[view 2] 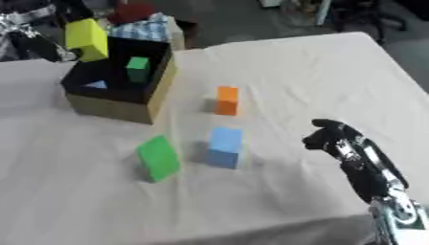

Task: Pick up objects on the table and place them in the box.

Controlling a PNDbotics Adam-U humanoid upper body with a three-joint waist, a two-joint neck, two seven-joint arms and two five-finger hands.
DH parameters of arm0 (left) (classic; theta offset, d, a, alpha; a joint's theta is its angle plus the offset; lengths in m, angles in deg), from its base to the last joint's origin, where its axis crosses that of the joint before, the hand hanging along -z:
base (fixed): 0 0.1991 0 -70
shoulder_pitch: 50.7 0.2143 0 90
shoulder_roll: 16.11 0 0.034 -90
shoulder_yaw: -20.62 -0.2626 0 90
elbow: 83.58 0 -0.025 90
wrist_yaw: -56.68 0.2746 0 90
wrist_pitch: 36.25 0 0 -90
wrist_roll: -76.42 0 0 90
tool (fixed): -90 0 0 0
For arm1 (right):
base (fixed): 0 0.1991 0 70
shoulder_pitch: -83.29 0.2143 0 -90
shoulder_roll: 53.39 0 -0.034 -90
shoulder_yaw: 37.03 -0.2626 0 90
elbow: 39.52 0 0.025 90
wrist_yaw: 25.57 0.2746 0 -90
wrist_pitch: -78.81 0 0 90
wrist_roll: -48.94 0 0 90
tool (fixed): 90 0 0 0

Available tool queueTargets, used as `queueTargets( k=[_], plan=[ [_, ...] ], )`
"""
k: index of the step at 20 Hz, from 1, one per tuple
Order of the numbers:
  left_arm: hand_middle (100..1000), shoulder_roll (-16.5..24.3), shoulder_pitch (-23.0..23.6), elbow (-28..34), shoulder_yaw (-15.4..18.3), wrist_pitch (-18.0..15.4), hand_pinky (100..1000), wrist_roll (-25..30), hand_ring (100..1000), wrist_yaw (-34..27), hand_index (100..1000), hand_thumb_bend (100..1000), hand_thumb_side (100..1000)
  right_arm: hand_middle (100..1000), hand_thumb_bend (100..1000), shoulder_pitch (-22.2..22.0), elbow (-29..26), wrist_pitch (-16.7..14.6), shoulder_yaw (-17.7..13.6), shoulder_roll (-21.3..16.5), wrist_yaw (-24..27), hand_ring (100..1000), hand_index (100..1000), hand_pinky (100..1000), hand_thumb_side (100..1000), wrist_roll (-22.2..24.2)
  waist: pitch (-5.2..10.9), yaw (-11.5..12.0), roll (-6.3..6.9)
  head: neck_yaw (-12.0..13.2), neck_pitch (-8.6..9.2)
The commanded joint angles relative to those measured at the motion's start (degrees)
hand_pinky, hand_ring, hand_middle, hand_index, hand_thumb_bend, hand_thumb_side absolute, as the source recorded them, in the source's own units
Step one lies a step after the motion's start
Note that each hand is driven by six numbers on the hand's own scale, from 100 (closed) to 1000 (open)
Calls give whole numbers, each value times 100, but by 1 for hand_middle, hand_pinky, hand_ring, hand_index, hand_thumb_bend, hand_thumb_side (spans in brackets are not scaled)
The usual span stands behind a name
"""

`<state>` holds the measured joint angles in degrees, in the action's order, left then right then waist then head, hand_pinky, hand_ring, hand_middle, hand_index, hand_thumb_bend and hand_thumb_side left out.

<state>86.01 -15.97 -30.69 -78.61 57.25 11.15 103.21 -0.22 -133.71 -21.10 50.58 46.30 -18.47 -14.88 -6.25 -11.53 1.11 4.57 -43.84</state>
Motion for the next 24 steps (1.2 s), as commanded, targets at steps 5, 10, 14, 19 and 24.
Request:
queueTargets(
  k=[5, 10, 14, 19, 24],
  plan=[
    [909, -278, -393, -1139, -132, 710, 846, -743, 818, 758, 991, 637, 405, 579, 100, 68, -56, -3, 14, -23, 13, 708, 813, 730, 729, 33, 44, -19, -55, 73, -28],
    [834, -256, -410, -1069, 110, 533, 836, -1226, 775, 1241, 958, 576, 398, 579, 100, 56, -55, -7, -15, -17, 10, 708, 813, 729, 729, 13, 45, 17, -73, 34, -28],
    [752, -185, -294, -451, 148, 154, 834, -1621, 742, 1475, 901, 504, 381, 579, 100, 53, -54, -12, -28, -15, 6, 708, 813, 729, 728, 0, 43, 54, -77, 5, -28],
    [734, 108, -95, 349, -380, -338, 838, -1589, 746, 1056, 879, 427, 271, 579, 100, 45, -49, -14, -36, -30, 0, 707, 813, 729, 728, -6, 60, 86, -66, -32, -28],
    [739, 434, 188, 1127, -1067, -817, 836, -1156, 754, 580, 873, 407, 171, 579, 100, 54, -46, -16, -28, -39, -9, 707, 813, 729, 727, 4, 65, 90, -48, -68, -28]
  ],
)
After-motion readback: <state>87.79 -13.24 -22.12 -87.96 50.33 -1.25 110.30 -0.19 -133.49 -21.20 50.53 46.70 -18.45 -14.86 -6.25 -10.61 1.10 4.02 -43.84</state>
